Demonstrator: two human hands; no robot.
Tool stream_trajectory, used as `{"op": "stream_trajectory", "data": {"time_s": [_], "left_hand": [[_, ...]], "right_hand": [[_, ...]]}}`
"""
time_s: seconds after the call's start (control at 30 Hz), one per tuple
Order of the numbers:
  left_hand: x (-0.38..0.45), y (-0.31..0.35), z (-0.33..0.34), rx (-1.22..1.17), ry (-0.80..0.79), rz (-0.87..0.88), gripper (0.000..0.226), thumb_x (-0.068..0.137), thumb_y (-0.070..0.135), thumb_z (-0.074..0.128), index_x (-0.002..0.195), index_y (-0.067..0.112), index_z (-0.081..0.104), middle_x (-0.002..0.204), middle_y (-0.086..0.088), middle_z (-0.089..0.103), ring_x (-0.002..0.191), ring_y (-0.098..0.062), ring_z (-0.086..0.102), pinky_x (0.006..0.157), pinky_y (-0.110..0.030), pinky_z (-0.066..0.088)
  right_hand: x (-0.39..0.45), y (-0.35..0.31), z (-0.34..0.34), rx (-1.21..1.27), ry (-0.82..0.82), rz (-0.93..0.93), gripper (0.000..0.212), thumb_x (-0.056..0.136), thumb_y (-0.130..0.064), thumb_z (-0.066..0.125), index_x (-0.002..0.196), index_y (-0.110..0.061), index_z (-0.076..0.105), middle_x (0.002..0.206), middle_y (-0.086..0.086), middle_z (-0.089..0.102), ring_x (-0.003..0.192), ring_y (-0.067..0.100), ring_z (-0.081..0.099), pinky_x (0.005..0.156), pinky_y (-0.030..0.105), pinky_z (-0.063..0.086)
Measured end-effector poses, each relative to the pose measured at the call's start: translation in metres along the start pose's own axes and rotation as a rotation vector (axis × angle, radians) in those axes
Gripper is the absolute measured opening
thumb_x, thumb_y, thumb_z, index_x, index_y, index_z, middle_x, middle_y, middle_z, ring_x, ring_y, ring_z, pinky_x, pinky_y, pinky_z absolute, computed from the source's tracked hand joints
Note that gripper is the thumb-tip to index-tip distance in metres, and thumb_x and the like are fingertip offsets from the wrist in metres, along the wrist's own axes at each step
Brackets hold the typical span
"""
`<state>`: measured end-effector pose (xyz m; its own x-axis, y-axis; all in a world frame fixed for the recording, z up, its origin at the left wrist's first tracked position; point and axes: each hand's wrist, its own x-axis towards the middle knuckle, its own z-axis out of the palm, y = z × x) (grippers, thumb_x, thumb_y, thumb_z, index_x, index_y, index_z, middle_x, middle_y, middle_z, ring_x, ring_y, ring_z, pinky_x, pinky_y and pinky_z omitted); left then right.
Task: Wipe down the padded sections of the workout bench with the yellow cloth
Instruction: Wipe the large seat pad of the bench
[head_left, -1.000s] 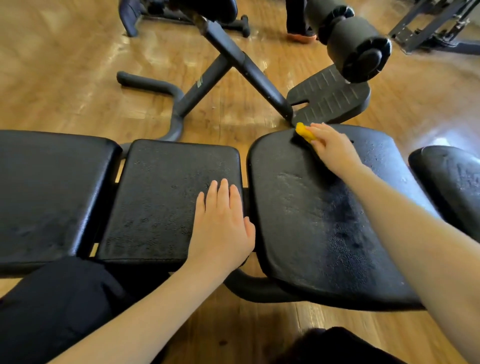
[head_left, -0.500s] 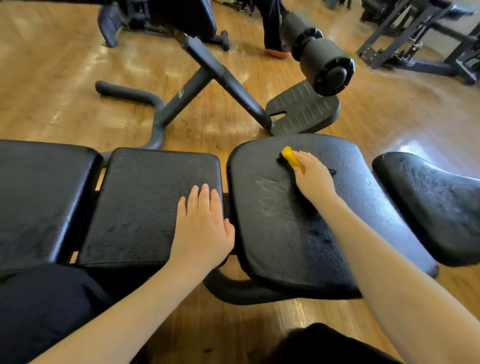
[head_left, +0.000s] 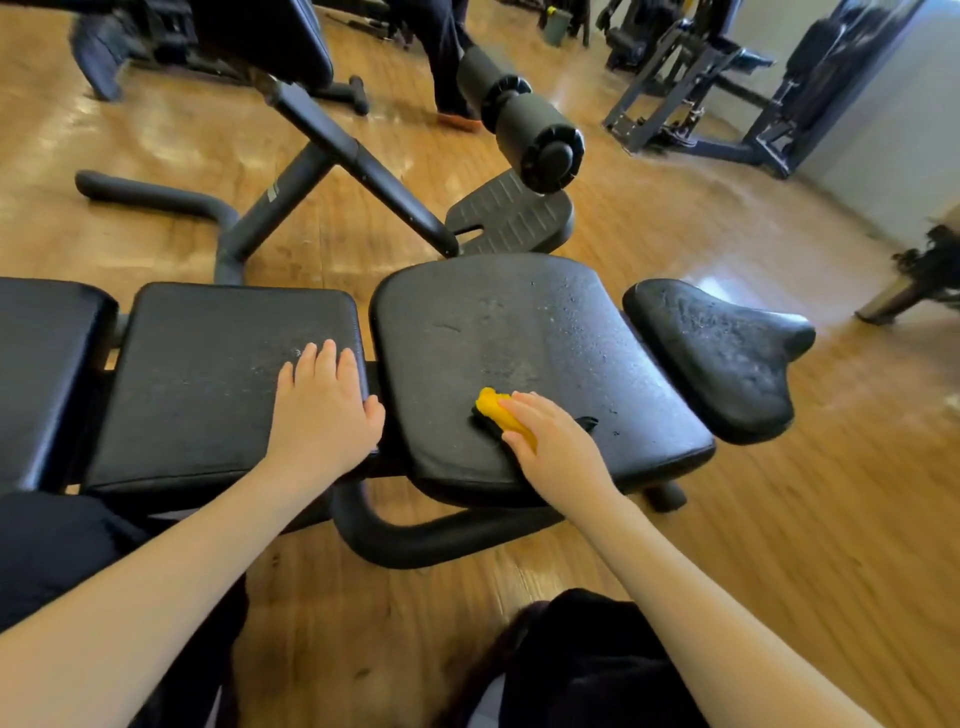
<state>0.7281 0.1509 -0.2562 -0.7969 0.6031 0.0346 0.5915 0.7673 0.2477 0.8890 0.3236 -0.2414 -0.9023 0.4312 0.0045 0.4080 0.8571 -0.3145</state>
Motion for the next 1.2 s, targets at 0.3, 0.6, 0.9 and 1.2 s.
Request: {"op": "stream_trajectory", "data": {"time_s": [0.3, 0.6, 0.9, 1.2], "left_hand": [[-0.004, 0.004, -0.004, 0.007, -0.002, -0.004, 0.062, 0.093, 0.033, 0.046, 0.143, 0.001, 0.029, 0.150, -0.019, 0.027, 0.140, -0.034, 0.021, 0.113, -0.048, 0.020], [-0.003, 0.004, -0.004, 0.023, 0.000, 0.021, 0.062, 0.092, 0.033, 0.047, 0.143, 0.002, 0.029, 0.150, -0.019, 0.028, 0.140, -0.034, 0.022, 0.112, -0.048, 0.021], [0.000, 0.003, 0.001, 0.066, -0.010, 0.017, 0.066, 0.090, 0.035, 0.050, 0.143, 0.002, 0.029, 0.150, -0.020, 0.028, 0.139, -0.035, 0.023, 0.111, -0.049, 0.023], [0.005, 0.015, 0.012, 0.177, 0.004, -0.057, 0.076, 0.073, 0.033, 0.069, 0.135, -0.003, 0.042, 0.138, -0.025, 0.044, 0.128, -0.044, 0.039, 0.099, -0.060, 0.034]], "right_hand": [[-0.034, 0.017, -0.008, -0.036, -0.038, -0.058, 0.041, 0.096, -0.026, 0.043, 0.137, -0.028, 0.041, 0.145, -0.009, 0.039, 0.138, 0.008, 0.026, 0.108, 0.014, 0.013], [-0.017, 0.024, -0.007, 0.027, 0.082, 0.040, 0.039, 0.093, -0.019, 0.050, 0.132, -0.023, 0.050, 0.140, -0.005, 0.046, 0.135, 0.013, 0.034, 0.104, 0.012, 0.016], [0.100, 0.031, 0.000, 0.036, 0.154, 0.110, 0.040, 0.094, -0.016, 0.047, 0.133, -0.019, 0.047, 0.140, 0.003, 0.047, 0.134, 0.022, 0.036, 0.108, 0.032, 0.027], [0.189, 0.029, -0.002, 0.045, 0.196, 0.030, 0.036, 0.094, -0.012, 0.046, 0.130, -0.012, 0.050, 0.135, 0.010, 0.051, 0.132, 0.027, 0.037, 0.107, 0.032, 0.026]]}}
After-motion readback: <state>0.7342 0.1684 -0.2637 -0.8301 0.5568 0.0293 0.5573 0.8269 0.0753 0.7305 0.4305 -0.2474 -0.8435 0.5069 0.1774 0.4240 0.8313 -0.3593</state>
